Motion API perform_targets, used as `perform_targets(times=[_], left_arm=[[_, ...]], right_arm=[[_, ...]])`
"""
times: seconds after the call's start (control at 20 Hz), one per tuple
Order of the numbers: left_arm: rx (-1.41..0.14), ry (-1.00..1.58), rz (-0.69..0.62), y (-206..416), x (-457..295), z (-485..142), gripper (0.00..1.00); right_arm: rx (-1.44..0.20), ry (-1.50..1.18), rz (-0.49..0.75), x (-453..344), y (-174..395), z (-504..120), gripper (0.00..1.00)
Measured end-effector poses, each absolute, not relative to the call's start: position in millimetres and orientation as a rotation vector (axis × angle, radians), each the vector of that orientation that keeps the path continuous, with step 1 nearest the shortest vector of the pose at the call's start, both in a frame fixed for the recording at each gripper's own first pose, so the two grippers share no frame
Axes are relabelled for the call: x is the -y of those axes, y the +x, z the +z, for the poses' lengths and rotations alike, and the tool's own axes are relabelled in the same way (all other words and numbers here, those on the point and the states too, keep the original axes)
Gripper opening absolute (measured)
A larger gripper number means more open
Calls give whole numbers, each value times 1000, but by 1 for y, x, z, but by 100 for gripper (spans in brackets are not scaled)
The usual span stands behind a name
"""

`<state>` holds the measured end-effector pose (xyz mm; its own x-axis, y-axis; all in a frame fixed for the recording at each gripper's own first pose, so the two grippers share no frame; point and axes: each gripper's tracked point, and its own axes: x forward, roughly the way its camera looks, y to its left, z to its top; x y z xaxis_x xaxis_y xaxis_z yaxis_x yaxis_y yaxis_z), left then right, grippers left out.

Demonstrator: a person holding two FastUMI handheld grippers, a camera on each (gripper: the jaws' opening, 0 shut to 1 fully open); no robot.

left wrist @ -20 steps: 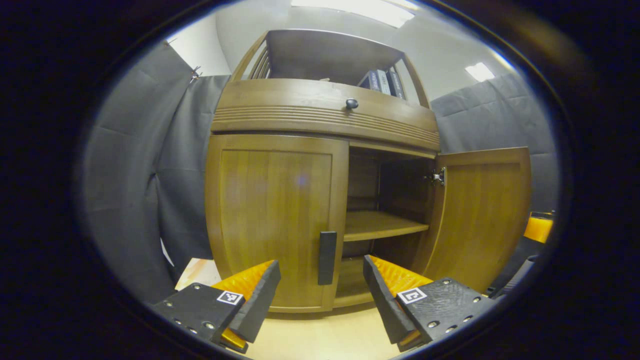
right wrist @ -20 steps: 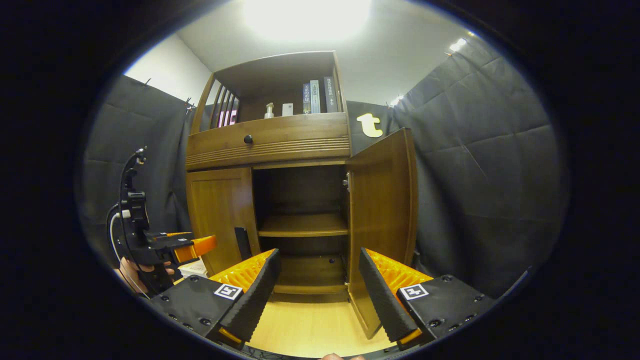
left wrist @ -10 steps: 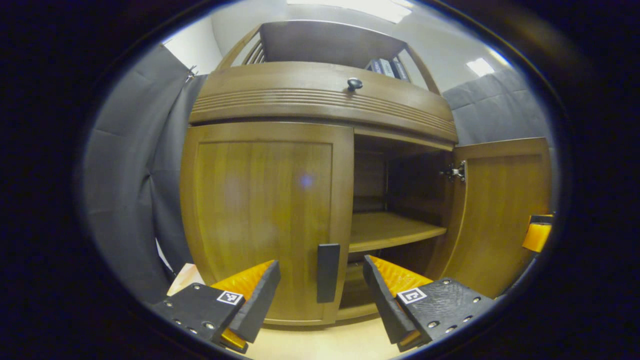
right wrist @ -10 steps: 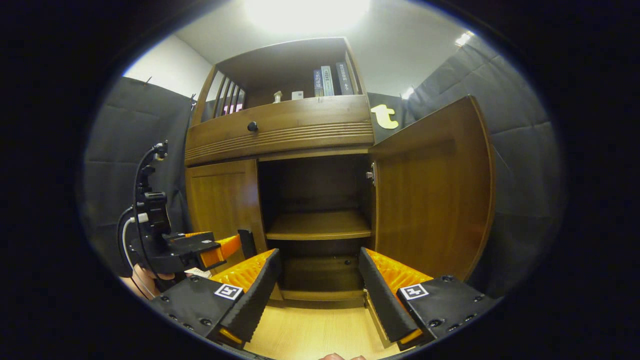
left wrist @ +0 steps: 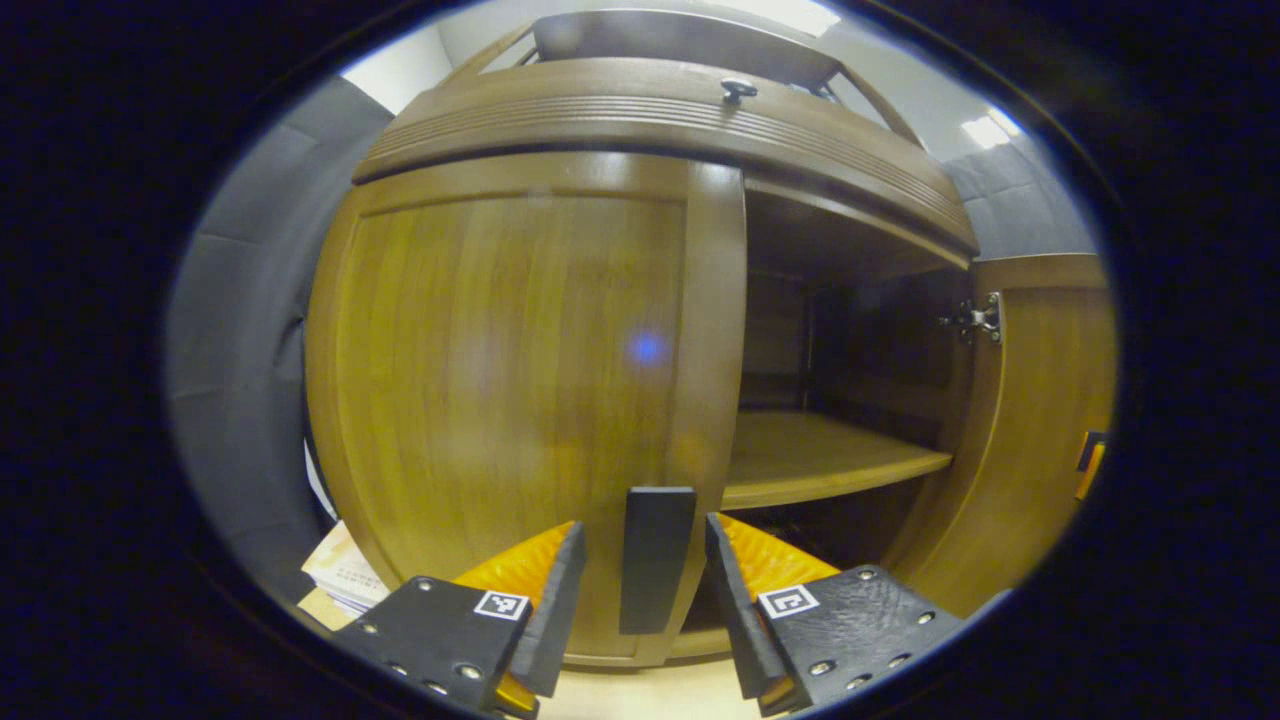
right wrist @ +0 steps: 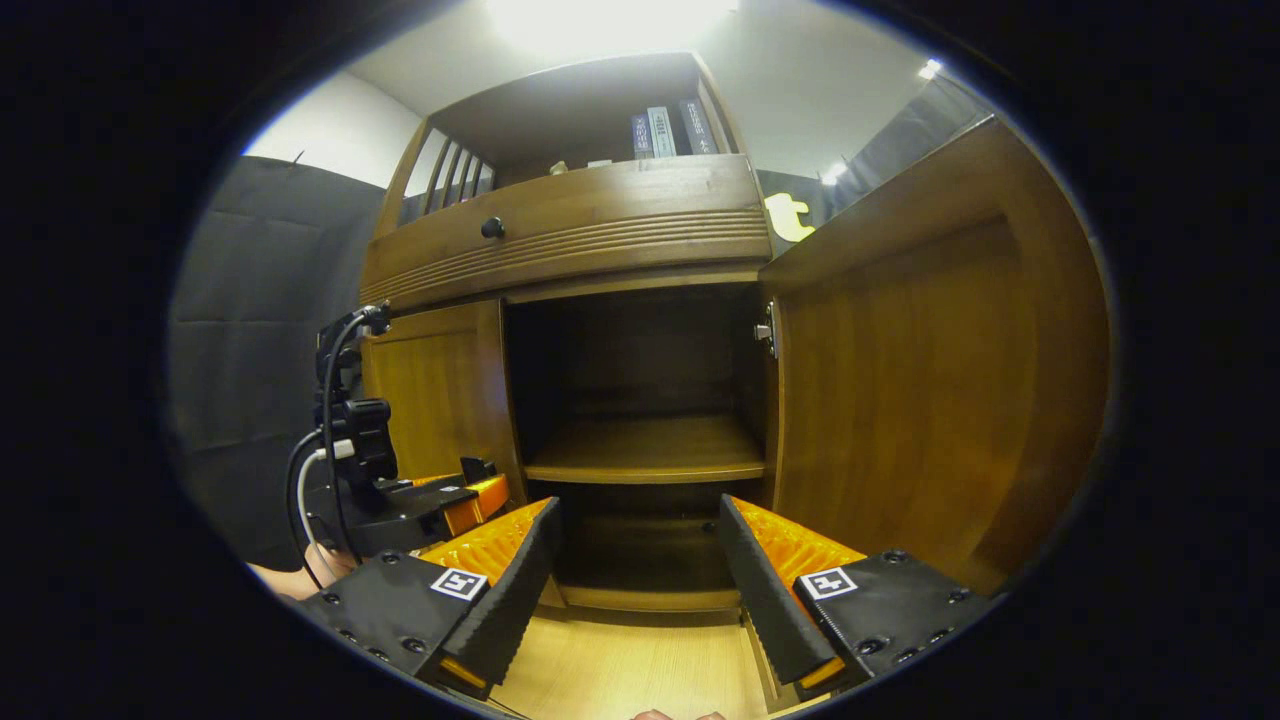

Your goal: Open the right door of the double-door shoe cabinet with the right hand, and open the left door with the left hand.

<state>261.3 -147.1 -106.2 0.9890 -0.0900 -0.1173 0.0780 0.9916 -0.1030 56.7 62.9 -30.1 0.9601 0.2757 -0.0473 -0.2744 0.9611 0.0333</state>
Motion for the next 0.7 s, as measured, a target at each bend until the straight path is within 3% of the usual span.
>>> perform_targets(times=[0.2,0.7], left_arm=[[-137,-148,-69,271,150,-112,37],[-114,-86,-67,261,149,-113,21]], right_arm=[[-51,29,299,-69,70,-31,95],[-59,8,328,-80,74,-37,95]])
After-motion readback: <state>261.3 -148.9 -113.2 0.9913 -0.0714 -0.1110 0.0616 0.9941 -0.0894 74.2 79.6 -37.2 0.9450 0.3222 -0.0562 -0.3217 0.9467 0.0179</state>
